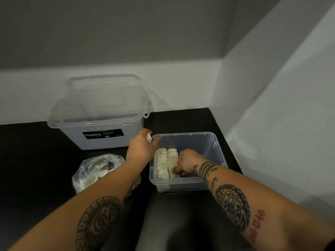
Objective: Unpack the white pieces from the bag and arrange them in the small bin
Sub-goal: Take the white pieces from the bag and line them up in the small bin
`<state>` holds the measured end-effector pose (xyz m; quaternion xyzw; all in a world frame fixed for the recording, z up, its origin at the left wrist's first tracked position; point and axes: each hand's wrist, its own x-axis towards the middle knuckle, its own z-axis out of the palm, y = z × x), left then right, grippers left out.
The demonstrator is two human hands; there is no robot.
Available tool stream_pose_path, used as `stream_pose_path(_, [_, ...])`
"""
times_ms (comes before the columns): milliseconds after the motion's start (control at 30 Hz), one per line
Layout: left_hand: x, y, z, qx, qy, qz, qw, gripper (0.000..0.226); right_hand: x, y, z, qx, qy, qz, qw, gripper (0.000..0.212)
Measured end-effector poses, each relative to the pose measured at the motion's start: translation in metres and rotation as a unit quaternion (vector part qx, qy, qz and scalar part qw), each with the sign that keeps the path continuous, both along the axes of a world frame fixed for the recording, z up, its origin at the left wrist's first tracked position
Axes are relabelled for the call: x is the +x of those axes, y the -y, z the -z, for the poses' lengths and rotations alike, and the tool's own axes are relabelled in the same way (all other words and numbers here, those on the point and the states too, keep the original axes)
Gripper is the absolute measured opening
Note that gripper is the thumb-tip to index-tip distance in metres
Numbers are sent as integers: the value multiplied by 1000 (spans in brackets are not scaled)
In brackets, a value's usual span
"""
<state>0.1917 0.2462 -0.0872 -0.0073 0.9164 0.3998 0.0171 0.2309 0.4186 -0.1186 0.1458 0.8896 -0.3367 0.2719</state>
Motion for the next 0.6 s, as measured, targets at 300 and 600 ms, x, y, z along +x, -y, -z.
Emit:
stream_pose_path(300, [-9, -2, -38, 182, -75, -65, 978, 18, -1, -13, -46, 34, -66, -35, 997, 33])
stream_pose_path(600, [1, -31, -53, 371, 113, 101, 916, 16, -4, -27, -79, -204, -278, 132, 929, 10])
